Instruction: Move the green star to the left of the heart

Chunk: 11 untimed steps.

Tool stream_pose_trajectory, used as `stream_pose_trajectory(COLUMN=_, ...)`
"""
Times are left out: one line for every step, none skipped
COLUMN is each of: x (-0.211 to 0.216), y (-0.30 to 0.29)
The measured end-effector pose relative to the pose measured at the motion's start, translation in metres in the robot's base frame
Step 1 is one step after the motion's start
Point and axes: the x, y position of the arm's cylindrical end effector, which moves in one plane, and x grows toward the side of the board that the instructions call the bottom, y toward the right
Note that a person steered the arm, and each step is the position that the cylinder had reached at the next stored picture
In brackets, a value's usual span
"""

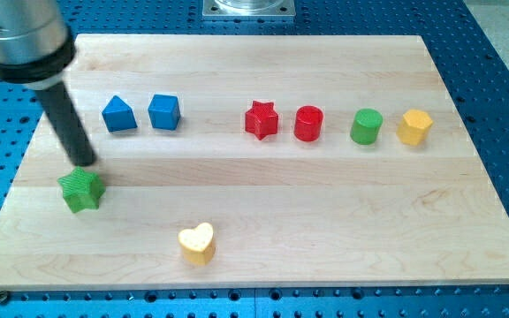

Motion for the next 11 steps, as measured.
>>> stream_pose_trajectory(x=0.028, y=0.024)
stream_pose_trajectory(x=0.035, y=0.064)
stream_pose_trajectory(x=0.012, y=0.036)
stream_pose_trajectory(x=0.029, y=0.002)
stream_pose_trajectory(x=0.041, y=0.059)
stream_pose_trajectory(x=0.057, y=0.098)
stream_pose_trajectory(x=0.065, y=0.093)
stream_pose_trajectory(x=0.048, y=0.038)
stream_pose_trajectory(x=0.07, y=0.048)
stream_pose_trajectory(x=0.071, y=0.075)
stream_pose_trajectory(x=0.084, y=0.076)
